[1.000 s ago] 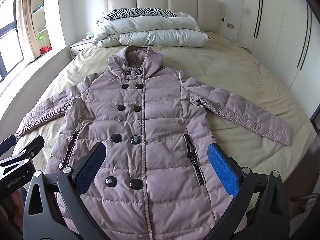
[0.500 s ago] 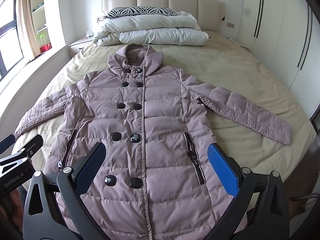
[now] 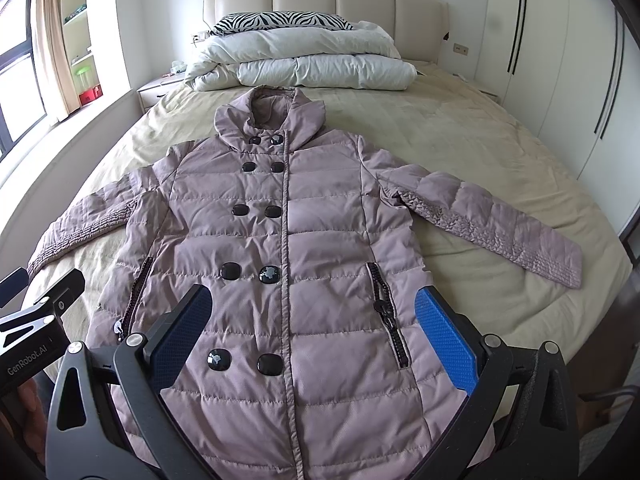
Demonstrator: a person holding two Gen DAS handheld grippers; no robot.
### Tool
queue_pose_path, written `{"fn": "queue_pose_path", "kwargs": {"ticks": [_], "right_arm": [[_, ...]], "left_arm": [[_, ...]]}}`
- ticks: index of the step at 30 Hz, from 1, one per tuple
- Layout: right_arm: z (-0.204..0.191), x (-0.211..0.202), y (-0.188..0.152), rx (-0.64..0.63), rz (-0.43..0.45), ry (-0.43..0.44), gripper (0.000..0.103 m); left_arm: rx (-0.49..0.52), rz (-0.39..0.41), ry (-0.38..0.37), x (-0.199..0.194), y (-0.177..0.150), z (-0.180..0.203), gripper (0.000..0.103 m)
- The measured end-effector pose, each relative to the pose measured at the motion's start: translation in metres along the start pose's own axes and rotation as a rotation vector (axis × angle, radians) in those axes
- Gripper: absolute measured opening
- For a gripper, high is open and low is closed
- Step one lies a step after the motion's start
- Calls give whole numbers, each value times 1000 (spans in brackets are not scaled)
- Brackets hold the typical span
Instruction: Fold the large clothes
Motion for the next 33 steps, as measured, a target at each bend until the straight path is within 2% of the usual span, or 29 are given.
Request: {"fn": "queue_pose_path", "kwargs": {"ticks": [33], "right_arm": [[3,7,-6,-3,-9,-3,103]], "left_arm": [[2,-2,3,0,0,0,103]]}}
Point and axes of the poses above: each gripper's, at about its wrist camera, not at the fingertips, and x roughly the way its jaws point, z to its right, y to its top, the point moved 8 cm from there along x, roughly the way its jaws point, and after that the axes turned 10 degrees about z, right-handed, at the moved point
